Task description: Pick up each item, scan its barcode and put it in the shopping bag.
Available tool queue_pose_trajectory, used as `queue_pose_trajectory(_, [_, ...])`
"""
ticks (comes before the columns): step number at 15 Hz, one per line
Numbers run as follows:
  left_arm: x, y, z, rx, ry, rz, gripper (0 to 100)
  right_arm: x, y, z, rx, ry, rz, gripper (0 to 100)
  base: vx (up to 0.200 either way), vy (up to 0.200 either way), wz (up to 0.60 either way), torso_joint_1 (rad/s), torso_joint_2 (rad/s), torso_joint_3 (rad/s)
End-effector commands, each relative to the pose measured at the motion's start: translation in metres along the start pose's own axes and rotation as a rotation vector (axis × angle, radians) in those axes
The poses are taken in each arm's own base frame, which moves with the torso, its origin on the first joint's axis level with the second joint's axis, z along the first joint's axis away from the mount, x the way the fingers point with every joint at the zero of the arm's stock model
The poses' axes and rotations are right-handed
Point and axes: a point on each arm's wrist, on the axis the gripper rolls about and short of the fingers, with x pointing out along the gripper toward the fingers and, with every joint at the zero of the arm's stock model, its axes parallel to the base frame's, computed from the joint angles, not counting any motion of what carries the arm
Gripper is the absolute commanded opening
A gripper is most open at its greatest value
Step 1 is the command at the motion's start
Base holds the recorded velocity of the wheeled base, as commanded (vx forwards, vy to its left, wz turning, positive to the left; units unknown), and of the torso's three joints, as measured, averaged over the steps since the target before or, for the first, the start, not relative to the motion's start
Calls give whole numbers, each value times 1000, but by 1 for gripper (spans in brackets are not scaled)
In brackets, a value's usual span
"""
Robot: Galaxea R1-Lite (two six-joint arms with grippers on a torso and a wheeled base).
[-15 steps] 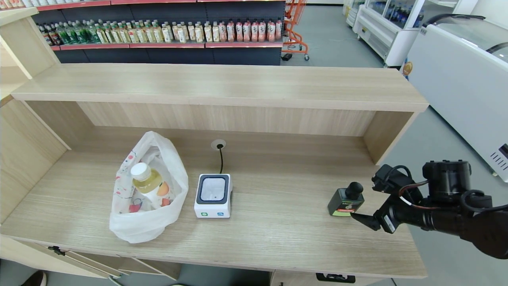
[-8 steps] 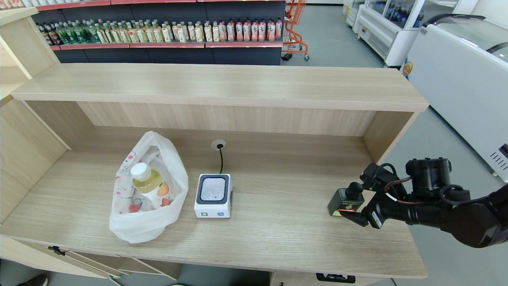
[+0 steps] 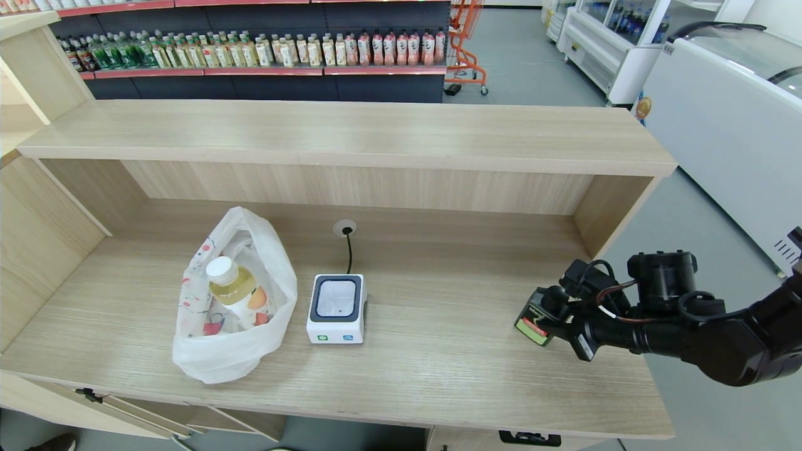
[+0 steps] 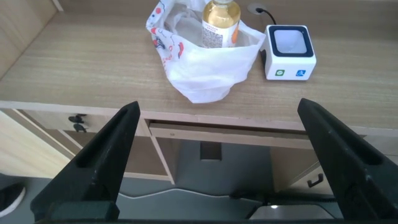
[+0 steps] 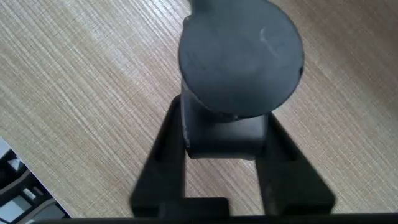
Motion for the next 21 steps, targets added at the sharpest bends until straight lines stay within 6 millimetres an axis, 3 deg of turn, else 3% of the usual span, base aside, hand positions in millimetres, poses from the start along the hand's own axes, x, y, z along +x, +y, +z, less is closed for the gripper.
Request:
queue_pose_trajectory(1, [0, 0, 0, -1, 0, 0, 100, -3, 0, 3, -6, -9, -4, 0, 0, 0, 0, 0, 0, 0])
queue_pose_trajectory(5, [0, 0, 0, -1, 0, -1, 100, -23, 3, 23, -55, -74, -33, 0, 0, 0, 0, 0, 0, 0])
queue_pose_trajectory(7, [0, 0, 0, -1, 0, 0, 100, -53, 9, 36, -125, -126, -74, 0, 0, 0, 0, 0, 0, 0])
queue_pose_trajectory(10, [0, 0, 0, -1, 0, -1, 100, -102, 27, 38, -466, -159, -144, 0, 0, 0, 0, 0, 0, 0])
queue_pose_trajectory(12, [0, 0, 0, -1, 0, 0, 100, -116, 32, 49, -676, -258, -130, 0, 0, 0, 0, 0, 0, 0])
queue_pose_trajectory(16, [0, 0, 0, -1, 0, 0, 100, -108, 59, 48, -1349, -476, 68, 0, 0, 0, 0, 0, 0, 0])
queue_pose_trajectory(17, [0, 0, 0, -1, 0, -1, 100, -105, 64, 48, -1427, -515, 92, 0, 0, 0, 0, 0, 0, 0])
queue_pose_trajectory(18, [0, 0, 0, -1, 0, -1, 100, -91, 83, 47, -1608, -614, 176, 0, 0, 0, 0, 0, 0, 0])
queue_pose_trajectory(21, [0, 0, 0, 1, 0, 0, 100, -66, 119, 57, -1808, -798, 260, 0, 0, 0, 0, 0, 0, 0])
